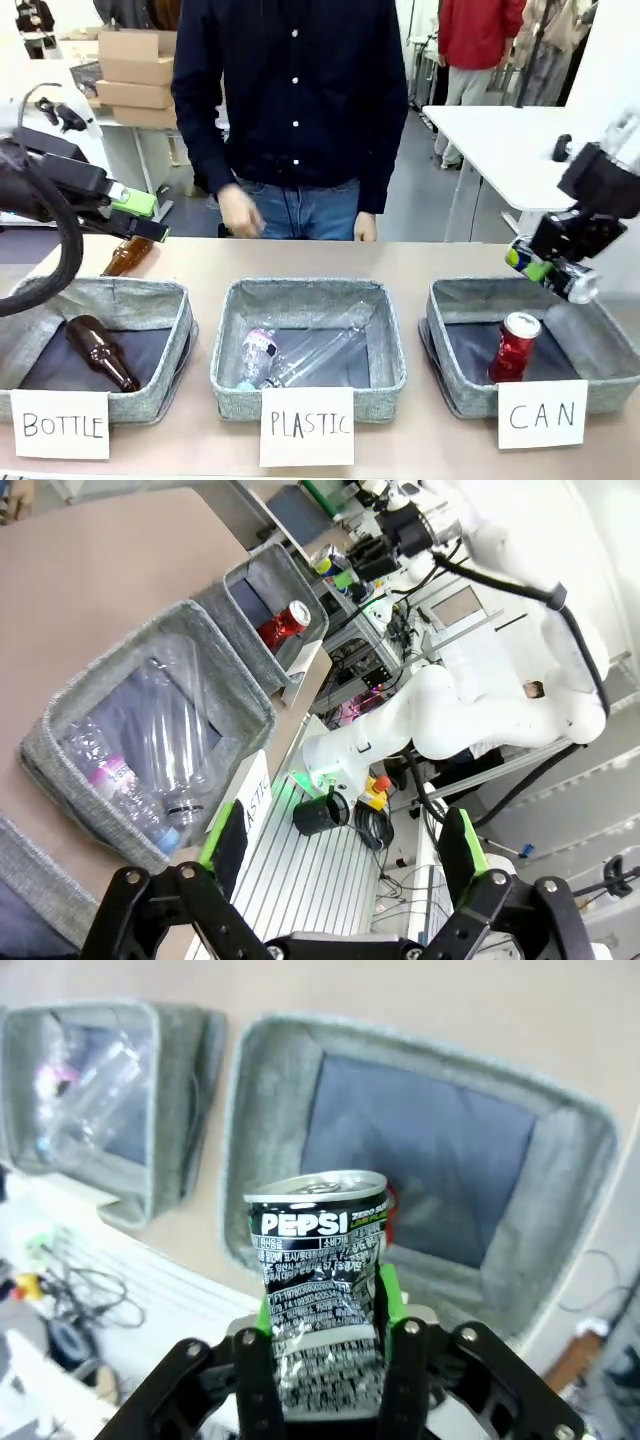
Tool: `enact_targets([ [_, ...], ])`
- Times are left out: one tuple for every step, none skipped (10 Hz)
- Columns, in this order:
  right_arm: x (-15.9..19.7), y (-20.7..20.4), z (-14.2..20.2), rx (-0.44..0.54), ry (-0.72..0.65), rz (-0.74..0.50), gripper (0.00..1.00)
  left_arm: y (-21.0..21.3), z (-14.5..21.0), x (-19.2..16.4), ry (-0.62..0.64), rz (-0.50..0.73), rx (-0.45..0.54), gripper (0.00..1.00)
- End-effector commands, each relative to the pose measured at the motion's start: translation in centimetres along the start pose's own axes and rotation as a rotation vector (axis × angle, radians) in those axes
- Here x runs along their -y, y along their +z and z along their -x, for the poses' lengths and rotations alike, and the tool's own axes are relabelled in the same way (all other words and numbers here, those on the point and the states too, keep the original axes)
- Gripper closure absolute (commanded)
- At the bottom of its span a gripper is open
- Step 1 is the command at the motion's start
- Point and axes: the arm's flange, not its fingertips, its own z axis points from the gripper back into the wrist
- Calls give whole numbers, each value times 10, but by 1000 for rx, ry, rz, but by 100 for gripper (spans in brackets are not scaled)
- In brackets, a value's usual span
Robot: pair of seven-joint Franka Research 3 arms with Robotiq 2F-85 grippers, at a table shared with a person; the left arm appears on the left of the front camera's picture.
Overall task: Sort the can waste into the basket.
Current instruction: Pick up the can waste from the table and place it in the right Fabric basket.
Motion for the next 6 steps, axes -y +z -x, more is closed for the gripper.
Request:
enact_targets([
  [10,-9,6,69,-20,-14,93,-2,3,2,7,16,21,0],
  [12,-10,5,74,-34,-15,93,-2,3,2,7,16,21,0],
  [14,-10,2,81,-33,-26,93,-2,3,2,7,16,21,0],
  [15,-8,0,83,-45,-17,93,-2,3,2,7,16,21,0],
  [19,-6,-1,100,-63,-5,93,-2,3,2,7,16,21,0],
  [26,-5,-2,129,-111,24,93,-2,3,2,7,16,21,0],
])
